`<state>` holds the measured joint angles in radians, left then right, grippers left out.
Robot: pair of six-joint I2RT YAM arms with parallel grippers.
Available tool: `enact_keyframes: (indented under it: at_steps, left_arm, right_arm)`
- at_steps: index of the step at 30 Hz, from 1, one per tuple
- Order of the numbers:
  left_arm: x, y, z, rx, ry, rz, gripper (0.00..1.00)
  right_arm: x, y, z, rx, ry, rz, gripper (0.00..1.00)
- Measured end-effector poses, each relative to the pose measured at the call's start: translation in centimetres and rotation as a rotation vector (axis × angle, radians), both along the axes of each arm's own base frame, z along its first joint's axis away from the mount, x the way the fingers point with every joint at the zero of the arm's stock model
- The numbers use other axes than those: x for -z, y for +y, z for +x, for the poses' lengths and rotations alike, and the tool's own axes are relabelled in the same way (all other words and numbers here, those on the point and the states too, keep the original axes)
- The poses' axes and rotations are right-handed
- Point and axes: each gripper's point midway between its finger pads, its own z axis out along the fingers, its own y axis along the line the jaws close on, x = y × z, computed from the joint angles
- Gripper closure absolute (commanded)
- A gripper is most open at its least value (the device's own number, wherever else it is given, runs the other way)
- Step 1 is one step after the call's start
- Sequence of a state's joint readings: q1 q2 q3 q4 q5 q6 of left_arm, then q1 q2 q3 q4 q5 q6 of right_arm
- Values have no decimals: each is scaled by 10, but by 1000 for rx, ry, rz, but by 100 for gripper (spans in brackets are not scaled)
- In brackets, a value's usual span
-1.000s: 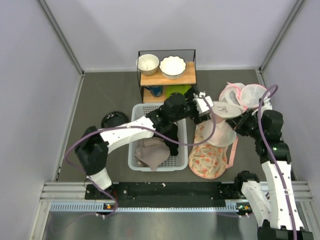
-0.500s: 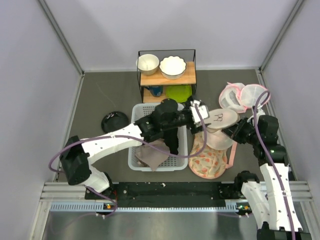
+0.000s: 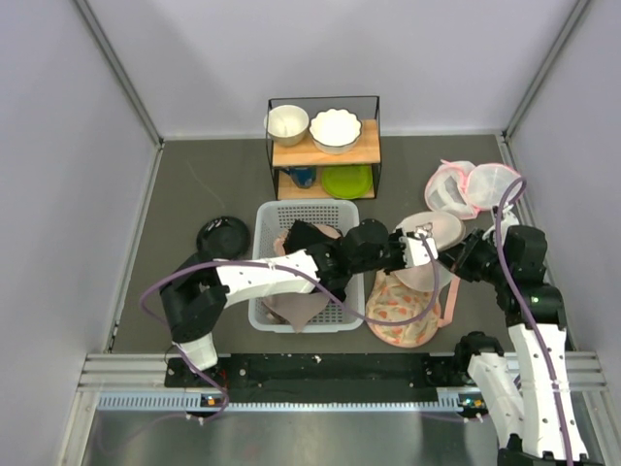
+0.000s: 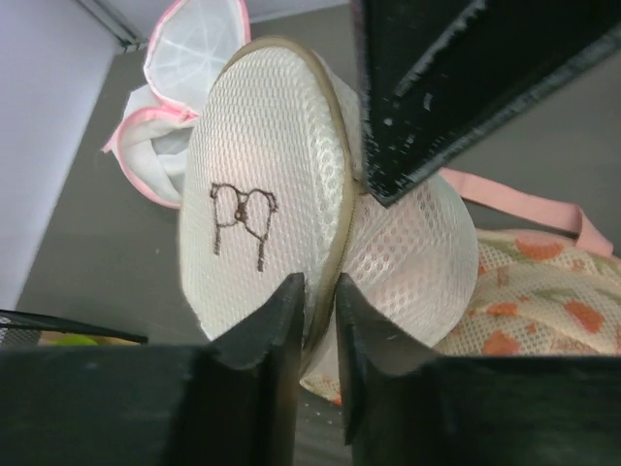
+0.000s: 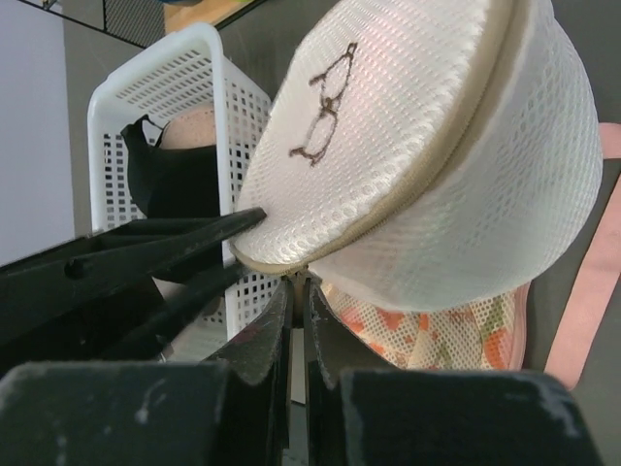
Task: Unzip the laundry bag and remove the bra
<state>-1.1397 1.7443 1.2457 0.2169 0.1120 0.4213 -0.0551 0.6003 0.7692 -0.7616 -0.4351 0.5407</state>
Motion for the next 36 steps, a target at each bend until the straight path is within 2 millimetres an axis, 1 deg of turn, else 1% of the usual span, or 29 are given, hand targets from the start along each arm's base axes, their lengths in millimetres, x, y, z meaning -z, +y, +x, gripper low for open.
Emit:
enact_keyframes:
  at_steps: [1,4,9,13,16,18,19,20,21,22,23,24,26,29,31,33,36]
  left_arm:
    - [-1,0,3,-14,-5,-3,100]
    - [-7,-1,11,-42,-39,-9,100]
    - [-12,2,18,-50,-109,-1,100]
    - [-16,21,28,-37,-142,3,100]
    - [-26,39,38,-43,-151,-13,100]
    - [-33,46,40,-39,-159,-26,100]
    - [-36,47,39,-34,-164,-30,96]
    - [-37,48,38,-29,-167,-31,86]
    - [-37,48,37,-26,-170,-31,69]
    - [-37,48,37,-25,-172,-29,45]
    - [-36,49,38,-26,-170,-26,25]
    - [-34,50,39,-31,-165,-18,20]
    - [-34,49,43,-41,-139,-6,17]
    - [-45,45,49,-65,-99,-11,17]
    - [-53,44,47,-80,-82,-22,18]
    - [-61,42,38,-77,-69,-38,18]
    - [-71,35,15,-50,-81,-49,18]
  right_arm:
    - [1,-1,-2,0,8,-8,100]
    - [-3,-5,-3,8,-2,-39,100]
    - [-15,-19,-2,66,-32,-106,100]
    - [-19,-31,1,117,-38,-151,100]
    - [-20,-37,4,141,-28,-174,100]
    - [-19,-37,7,142,-17,-174,100]
    - [-18,-37,7,141,-9,-174,100]
    - [-17,-37,8,140,-5,-174,100]
    - [-17,-37,8,139,-3,-172,100]
    - [-16,-35,8,133,-1,-169,100]
    - [-16,-35,8,129,-1,-165,100]
    - [-16,-34,7,128,1,-163,100]
    - [-17,-31,6,117,-4,-148,100]
    - [-19,-25,3,87,-9,-121,100]
    - [-22,-19,0,60,-21,-102,100]
    - [-24,-14,-3,36,-28,-86,100]
    - [-26,-9,-7,12,-32,-70,100]
